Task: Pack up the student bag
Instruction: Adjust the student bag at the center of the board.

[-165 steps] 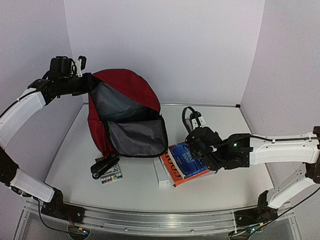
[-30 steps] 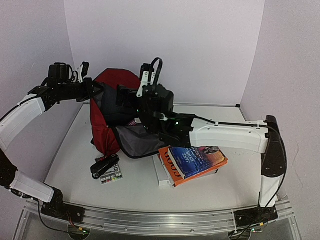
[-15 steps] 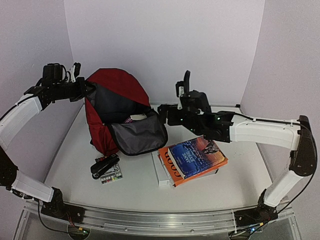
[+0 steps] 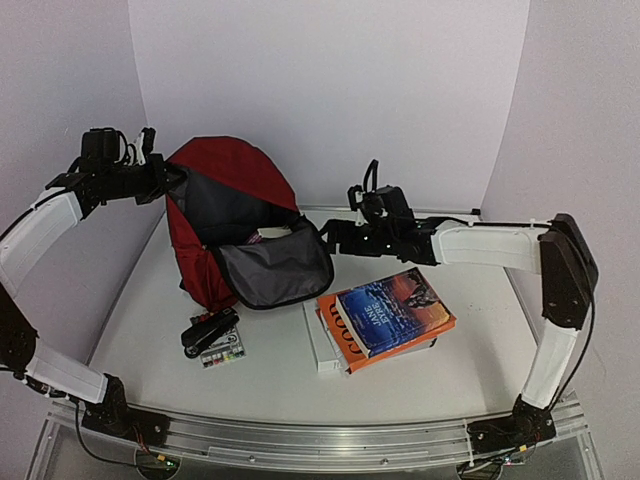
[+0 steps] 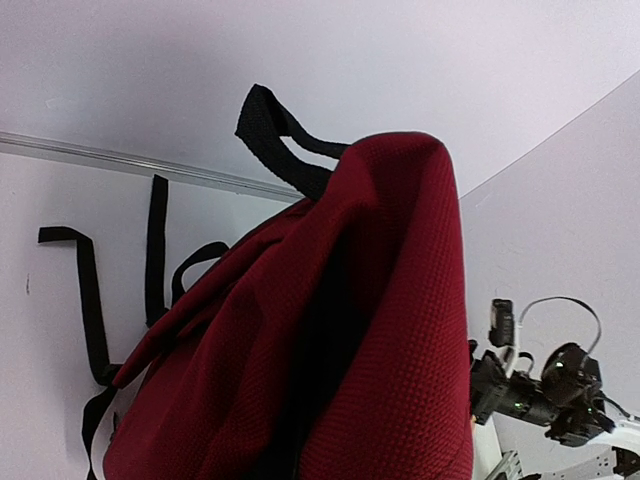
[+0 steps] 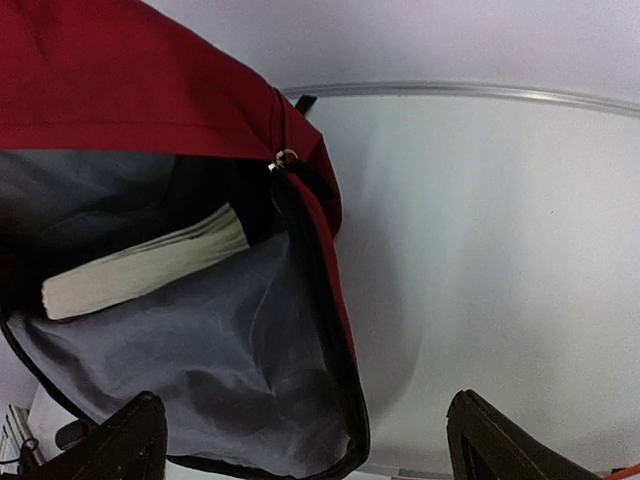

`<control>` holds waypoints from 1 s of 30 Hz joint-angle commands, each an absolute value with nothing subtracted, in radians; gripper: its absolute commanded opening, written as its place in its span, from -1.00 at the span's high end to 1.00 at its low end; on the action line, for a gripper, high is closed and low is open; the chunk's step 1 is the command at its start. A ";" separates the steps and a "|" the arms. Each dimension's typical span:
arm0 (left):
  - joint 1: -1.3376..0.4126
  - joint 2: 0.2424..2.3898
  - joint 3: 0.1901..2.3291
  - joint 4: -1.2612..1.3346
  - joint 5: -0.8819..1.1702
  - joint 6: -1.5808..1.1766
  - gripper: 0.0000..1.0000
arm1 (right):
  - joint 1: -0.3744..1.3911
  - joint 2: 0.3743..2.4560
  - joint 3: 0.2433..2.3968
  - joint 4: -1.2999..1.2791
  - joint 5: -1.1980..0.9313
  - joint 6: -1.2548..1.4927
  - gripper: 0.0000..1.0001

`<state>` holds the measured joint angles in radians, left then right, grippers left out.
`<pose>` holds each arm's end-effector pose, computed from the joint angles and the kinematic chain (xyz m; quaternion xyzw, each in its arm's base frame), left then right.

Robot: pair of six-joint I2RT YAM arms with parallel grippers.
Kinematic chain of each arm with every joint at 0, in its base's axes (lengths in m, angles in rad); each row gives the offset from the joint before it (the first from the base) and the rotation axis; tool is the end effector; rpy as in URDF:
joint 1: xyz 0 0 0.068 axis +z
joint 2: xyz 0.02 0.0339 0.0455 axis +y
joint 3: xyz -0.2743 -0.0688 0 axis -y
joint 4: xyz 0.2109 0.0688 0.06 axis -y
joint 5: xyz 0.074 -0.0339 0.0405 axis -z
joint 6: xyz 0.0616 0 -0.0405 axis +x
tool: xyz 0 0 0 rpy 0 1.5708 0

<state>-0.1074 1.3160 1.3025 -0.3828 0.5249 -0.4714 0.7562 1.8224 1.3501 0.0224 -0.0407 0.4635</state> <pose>0.2751 -0.0607 0.3870 -0.0041 0.8167 -0.3597 0.4512 0.3078 0.2938 0.2777 -0.1342 0.8362 0.3185 0.4258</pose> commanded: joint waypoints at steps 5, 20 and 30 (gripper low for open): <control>-0.088 1.327 1.369 -0.354 0.539 -0.472 1.00 | 0.713 2.032 1.473 0.049 -0.178 0.427 -0.74; -0.072 1.407 1.701 -0.382 0.523 -0.363 1.00 | 0.711 1.981 2.061 0.049 -0.457 0.451 1.00; -0.072 1.358 1.578 -0.197 0.648 -0.233 1.00 | 0.704 2.096 2.173 0.037 -0.427 0.448 1.00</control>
<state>-0.0727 1.4177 1.6727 -0.3565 0.5499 -0.2886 0.7110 2.1061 2.2553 -0.0038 -0.4601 0.4612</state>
